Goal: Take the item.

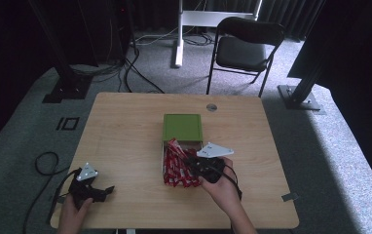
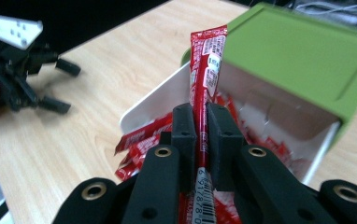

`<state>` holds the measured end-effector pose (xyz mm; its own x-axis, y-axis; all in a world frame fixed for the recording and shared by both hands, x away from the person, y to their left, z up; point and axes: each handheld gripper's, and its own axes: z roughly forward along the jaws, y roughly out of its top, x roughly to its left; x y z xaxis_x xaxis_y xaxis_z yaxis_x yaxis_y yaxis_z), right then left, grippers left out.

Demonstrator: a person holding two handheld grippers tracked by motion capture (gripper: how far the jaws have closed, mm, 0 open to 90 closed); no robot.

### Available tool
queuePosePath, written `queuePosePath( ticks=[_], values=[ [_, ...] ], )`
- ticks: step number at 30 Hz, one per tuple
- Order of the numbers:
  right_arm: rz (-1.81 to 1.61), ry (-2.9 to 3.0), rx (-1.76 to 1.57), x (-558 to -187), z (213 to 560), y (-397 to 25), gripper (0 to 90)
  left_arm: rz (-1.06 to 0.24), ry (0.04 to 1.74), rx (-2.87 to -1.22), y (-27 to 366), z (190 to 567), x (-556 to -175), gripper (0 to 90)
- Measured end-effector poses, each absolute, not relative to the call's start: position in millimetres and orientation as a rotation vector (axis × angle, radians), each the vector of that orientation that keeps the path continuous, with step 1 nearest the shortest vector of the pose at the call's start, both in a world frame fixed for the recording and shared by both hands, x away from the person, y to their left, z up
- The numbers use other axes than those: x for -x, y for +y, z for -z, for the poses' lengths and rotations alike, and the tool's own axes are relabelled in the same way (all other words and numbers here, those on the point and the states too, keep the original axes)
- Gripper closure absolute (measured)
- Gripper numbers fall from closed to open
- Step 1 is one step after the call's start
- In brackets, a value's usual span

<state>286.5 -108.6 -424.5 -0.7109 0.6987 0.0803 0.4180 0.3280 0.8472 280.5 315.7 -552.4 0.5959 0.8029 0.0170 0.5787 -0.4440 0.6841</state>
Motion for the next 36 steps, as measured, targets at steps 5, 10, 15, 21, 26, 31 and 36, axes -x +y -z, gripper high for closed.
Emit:
queuePosePath(
  ticks=[5,10,15,21,26,31,36],
  values=[
    [-1.354,2.232,-1.036,-289.9,413.9,-119.9,82.4,-0.451,1.089,-2.182,315.7,552.3,-280.5,1.5],
    [-1.357,2.159,-1.059,-294.5,405.7,-131.5,82.4,-0.452,1.088,-2.182,315.7,552.3,-280.5,1.5],
    [-1.357,2.092,-1.103,-300.6,400.5,-141.0,82.4,-0.452,1.088,-2.182,315.7,552.4,-280.5,1.5],
    [-1.348,2.024,-1.152,-311.2,402.1,-152.1,82.4,-0.452,1.089,-2.180,315.6,552.4,-280.5,1.5],
    [-1.332,1.973,-1.213,-319.2,407.5,-158.9,82.4,-0.453,1.088,-2.181,315.7,552.4,-280.6,1.5],
    [-1.330,1.914,-1.287,-327.3,420.1,-163.8,82.4,-0.454,1.088,-2.181,315.7,552.4,-280.6,1.4],
    [-1.314,1.863,-1.384,-335.8,438.3,-168.3,82.3,-0.453,1.089,-2.180,315.6,552.4,-280.5,1.5]
  ],
)
